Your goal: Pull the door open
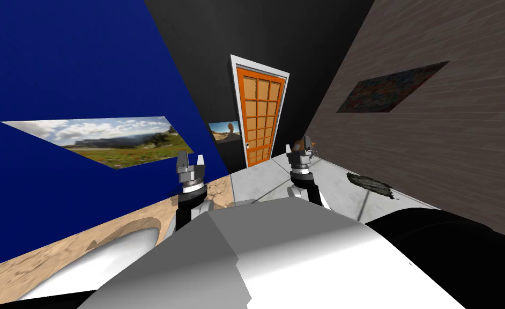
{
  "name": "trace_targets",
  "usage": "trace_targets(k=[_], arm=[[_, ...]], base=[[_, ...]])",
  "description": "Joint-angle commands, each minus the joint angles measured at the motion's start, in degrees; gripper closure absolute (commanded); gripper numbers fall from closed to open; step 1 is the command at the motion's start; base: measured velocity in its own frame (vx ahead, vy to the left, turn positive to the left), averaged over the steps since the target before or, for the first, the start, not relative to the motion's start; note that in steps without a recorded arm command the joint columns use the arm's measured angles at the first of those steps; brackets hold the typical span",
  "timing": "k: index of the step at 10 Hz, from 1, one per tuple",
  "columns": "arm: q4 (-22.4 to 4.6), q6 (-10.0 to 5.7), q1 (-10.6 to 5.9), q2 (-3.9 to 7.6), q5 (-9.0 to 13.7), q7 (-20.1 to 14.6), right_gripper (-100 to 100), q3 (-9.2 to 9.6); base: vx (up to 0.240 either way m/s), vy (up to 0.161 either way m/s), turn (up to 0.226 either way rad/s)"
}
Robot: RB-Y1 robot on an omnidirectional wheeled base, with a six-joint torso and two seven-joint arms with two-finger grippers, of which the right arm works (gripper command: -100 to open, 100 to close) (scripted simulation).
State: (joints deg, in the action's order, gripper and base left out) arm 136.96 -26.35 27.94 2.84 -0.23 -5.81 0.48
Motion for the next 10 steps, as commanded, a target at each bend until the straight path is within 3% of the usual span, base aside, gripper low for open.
trace_targets(k=[1,10], arm=[[-1.9,-0.67,-0.40,0.58,0.7,-1.8,-100,0.50],[-10.6,-3.77,-2.24,3.10,3.7,-10.3,-100,2.84]], base=[[0.059,0.022,0.061],[0.104,0.017,0.037]])
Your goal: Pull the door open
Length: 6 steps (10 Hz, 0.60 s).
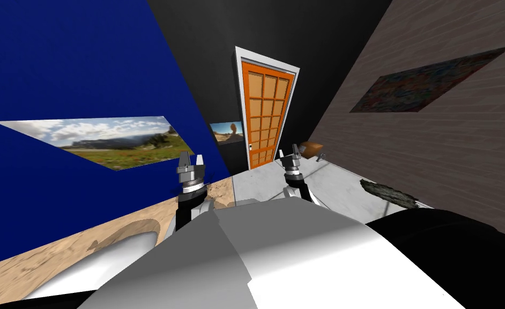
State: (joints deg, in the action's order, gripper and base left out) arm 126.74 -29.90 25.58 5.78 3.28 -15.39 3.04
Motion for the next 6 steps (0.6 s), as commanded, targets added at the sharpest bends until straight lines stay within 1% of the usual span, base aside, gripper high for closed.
trace_targets(k=[1,6], arm=[[-1.5,-0.62,-0.12,0.48,0.6,-1.8,-100,0.59],[-7.4,-2.72,-1.37,2.13,2.7,-7.5,-100,2.17]], base=[[0.093,0.013,0.045],[0.096,0.023,0.042]])
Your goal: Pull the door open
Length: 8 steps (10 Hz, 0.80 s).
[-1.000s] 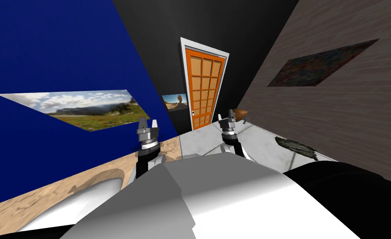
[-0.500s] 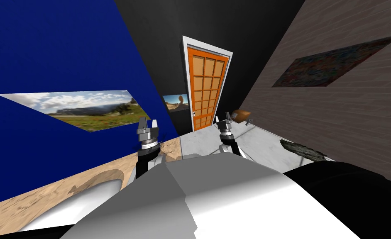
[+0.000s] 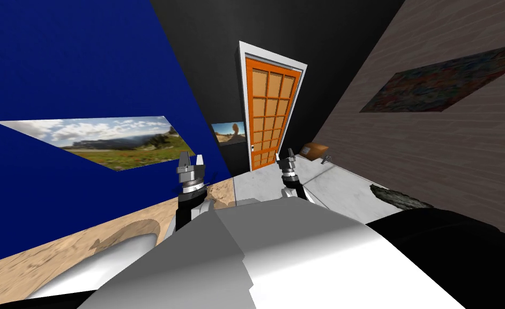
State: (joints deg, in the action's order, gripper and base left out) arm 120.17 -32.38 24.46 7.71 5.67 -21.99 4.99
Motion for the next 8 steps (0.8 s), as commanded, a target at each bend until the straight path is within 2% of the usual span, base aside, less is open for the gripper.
trace_targets(k=[1,8], arm=[[-2.1,-0.71,-0.53,0.57,0.7,-2.2,-100,0.57],[-11.9,-4.18,-2.59,3.27,4.2,-11.7,-100,3.19]], base=[[0.106,0.013,0.056],[0.100,0.017,0.049]])
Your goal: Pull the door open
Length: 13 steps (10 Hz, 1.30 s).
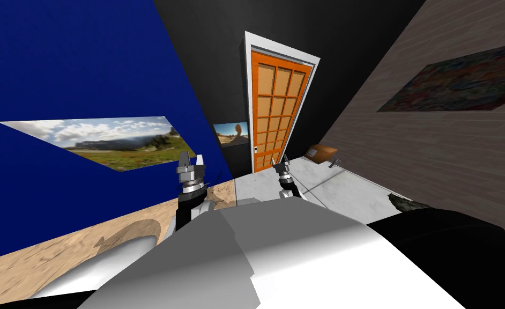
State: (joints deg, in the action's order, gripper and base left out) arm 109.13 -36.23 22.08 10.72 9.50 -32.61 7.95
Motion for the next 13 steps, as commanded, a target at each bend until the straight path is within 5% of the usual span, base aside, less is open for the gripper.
trace_targets(k=[1,13], arm=[[-2.3,-0.85,-0.53,0.66,0.9,-2.5,-100,0.61],[-21.1,-7.54,-4.51,5.80,7.5,-20.7,-100,5.65]], base=[[0.101,0.024,0.052],[0.105,0.018,0.059]])
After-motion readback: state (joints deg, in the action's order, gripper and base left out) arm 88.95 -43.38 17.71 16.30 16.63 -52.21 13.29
